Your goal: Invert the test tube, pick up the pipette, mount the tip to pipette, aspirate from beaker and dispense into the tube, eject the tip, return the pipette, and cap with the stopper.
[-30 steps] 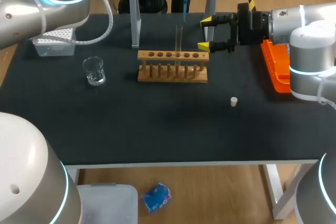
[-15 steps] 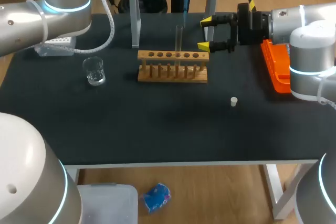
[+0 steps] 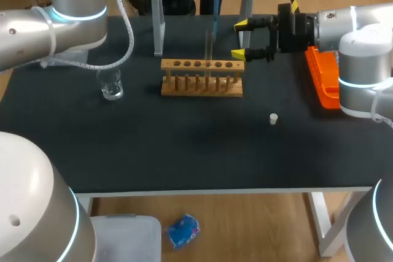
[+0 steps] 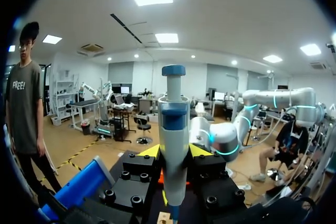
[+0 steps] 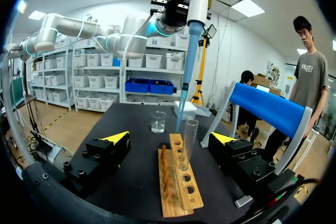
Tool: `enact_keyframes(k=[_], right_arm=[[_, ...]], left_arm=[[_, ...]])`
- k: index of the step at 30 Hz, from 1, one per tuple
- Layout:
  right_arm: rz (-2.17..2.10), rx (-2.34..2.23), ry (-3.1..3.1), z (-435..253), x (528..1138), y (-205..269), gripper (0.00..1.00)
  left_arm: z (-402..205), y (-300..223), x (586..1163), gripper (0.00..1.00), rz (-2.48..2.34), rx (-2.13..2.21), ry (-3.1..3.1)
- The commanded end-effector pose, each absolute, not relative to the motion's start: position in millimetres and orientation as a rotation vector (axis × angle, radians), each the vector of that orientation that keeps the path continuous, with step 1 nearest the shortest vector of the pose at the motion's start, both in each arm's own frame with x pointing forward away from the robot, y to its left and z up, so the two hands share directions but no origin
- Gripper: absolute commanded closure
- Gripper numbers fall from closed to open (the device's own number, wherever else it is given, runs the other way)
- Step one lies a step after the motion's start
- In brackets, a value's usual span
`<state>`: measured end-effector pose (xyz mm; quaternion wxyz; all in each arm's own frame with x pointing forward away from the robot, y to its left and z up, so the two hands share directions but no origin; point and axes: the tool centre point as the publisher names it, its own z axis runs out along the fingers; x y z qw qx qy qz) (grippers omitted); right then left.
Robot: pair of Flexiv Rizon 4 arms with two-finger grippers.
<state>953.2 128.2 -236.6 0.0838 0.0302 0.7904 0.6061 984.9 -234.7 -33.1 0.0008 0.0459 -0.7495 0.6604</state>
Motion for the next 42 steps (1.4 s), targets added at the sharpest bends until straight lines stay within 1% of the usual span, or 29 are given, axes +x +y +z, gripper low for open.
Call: enact_keyframes(k=[1, 13, 29, 42], right_arm=[[1.809, 0.088, 2.359, -237, 953, 128, 0.00], [1.809, 0.088, 2.359, -237, 953, 128, 0.00], [1.809, 0.088, 2.359, -237, 953, 128, 0.00], [1.809, 0.088, 2.359, -237, 953, 128, 0.00]], left_arm=[[-37, -232, 984, 1.00, 2.065, 0.157, -2.356], [-40, -223, 986, 1.00, 2.041, 0.210, -2.401], [-4, -220, 991, 1.00, 2.108, 0.160, -2.404], [-22, -227, 1004, 1.00, 2.124, 0.164, -2.363]])
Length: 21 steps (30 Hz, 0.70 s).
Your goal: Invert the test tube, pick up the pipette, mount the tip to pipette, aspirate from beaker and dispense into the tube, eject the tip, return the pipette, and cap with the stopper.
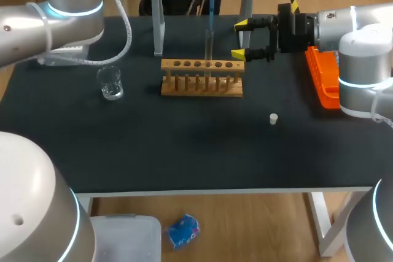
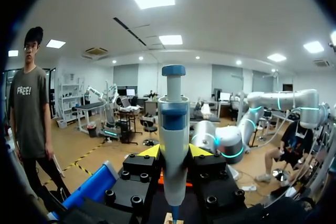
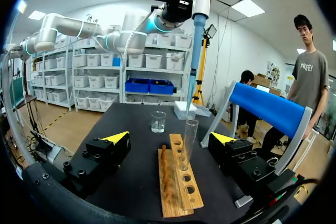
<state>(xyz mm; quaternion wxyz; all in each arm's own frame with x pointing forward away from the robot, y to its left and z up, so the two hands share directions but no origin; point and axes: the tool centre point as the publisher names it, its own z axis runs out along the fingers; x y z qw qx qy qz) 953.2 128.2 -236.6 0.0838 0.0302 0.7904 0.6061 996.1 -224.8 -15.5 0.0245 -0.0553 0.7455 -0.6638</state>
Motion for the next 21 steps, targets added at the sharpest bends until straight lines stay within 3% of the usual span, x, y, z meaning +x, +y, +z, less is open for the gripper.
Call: enact_keyframes(k=[1, 21], right_arm=[[1.809, 0.088, 2.359, -237, 953, 128, 0.00], [1.809, 0.088, 2.359, -237, 953, 128, 0.00]], left_arm=[[-23, -227, 1005, 1.00, -2.075, -0.164, 2.302], [-44, -219, 1005, 1.00, -2.054, -0.237, 2.341]])
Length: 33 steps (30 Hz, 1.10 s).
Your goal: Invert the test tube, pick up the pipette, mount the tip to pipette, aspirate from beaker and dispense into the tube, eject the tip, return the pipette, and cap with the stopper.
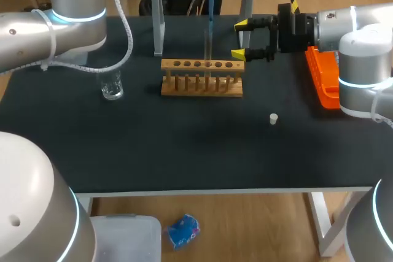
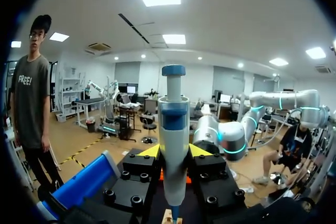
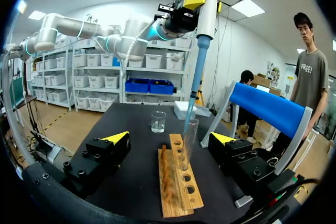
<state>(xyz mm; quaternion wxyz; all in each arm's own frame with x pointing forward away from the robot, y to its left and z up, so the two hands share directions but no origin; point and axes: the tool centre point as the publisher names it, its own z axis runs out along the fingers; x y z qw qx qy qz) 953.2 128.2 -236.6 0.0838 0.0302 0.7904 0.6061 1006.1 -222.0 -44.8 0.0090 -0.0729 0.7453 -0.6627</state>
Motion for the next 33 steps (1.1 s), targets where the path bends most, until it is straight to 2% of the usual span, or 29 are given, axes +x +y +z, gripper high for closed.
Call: enact_keyframes(k=[1, 15, 33], right_arm=[[1.809, 0.088, 2.359, -237, 953, 128, 0.00], [1.809, 0.088, 2.359, -237, 953, 128, 0.00], [1.809, 0.088, 2.359, -237, 953, 128, 0.00]], left_arm=[[-44, -219, 1005, 1.00, -2.052, -0.238, 2.342], [-46, -215, 1010, 1.00, -2.005, -0.265, 2.343], [-4, -217, 1004, 1.00, -1.990, -0.191, 2.308]])
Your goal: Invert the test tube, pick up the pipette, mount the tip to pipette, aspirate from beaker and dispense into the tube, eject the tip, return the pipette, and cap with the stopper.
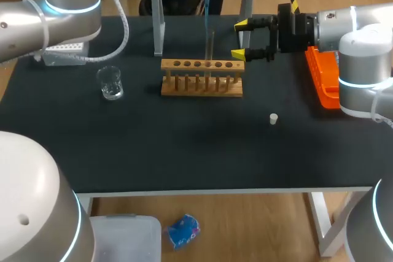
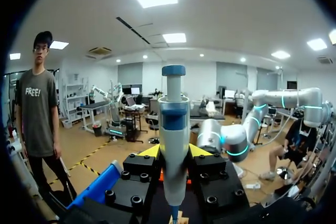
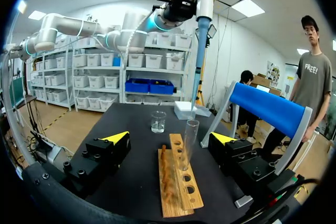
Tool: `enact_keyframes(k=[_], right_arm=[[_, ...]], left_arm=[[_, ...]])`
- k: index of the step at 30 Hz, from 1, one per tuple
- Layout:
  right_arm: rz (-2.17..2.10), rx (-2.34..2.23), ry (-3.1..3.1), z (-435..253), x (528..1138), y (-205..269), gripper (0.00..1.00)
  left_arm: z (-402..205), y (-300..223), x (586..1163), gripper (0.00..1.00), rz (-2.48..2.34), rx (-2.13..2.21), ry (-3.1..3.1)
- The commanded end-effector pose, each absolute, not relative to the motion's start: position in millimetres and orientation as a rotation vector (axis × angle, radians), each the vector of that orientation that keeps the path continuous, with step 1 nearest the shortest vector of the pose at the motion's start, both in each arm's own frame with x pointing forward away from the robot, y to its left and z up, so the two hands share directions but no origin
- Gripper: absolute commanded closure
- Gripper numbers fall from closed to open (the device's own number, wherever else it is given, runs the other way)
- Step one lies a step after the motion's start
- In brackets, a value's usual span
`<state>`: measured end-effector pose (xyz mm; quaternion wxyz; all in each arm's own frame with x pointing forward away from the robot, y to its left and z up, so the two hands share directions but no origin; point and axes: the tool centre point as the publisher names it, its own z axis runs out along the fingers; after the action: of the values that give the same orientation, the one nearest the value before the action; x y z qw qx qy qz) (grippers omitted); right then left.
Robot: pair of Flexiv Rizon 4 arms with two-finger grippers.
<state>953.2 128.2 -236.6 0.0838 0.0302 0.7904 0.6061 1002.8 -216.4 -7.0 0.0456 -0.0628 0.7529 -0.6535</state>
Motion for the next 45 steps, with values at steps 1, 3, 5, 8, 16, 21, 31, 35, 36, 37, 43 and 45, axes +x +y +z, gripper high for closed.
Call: enact_keyframes(k=[1, 3, 5, 8, 16, 21, 31, 35, 36, 37, 43, 45], right_arm=[[1.809, 0.088, 2.359, -237, 953, 128, 0.00], [1.809, 0.088, 2.359, -237, 953, 128, 0.00], [1.809, 0.088, 2.359, -237, 953, 128, 0.00], [1.809, 0.088, 2.359, -237, 953, 128, 0.00], [1.809, 0.088, 2.359, -237, 953, 128, 0.00], [1.809, 0.088, 2.359, -237, 953, 128, 0.00], [1.809, 0.088, 2.359, -237, 953, 128, 0.00], [1.809, 0.088, 2.359, -237, 953, 128, 0.00], [1.809, 0.088, 2.359, -237, 953, 128, 0.00], [1.809, 0.088, 2.359, -237, 953, 128, 0.00], [1.809, 0.088, 2.359, -237, 953, 128, 0.00], [1.809, 0.088, 2.359, -237, 953, 128, 0.00]], left_arm=[[-4, -218, 1004, 1.00, -1.992, -0.187, 2.309], [-4, -221, 1004, 1.00, -1.996, -0.179, 2.310], [-3, -223, 1004, 1.00, -2.002, -0.170, 2.307], [-5, -227, 1004, 1.00, -2.009, -0.163, 2.307], [-19, -229, 1007, 1.00, -2.029, -0.164, 2.311], [-30, -227, 1011, 1.00, -2.036, -0.175, 2.302], [-40, -225, 1010, 1.00, -2.035, -0.211, 2.325], [-43, -221, 1009, 1.00, -2.002, -0.235, 2.348], [-43, -221, 1009, 1.00, -1.984, -0.242, 2.361], [-44, -220, 1009, 1.00, -1.978, -0.244, 2.364], [-45, -218, 1011, 1.00, -1.961, -0.250, 2.367], [-45, -219, 1012, 1.00, -1.960, -0.247, 2.361]])
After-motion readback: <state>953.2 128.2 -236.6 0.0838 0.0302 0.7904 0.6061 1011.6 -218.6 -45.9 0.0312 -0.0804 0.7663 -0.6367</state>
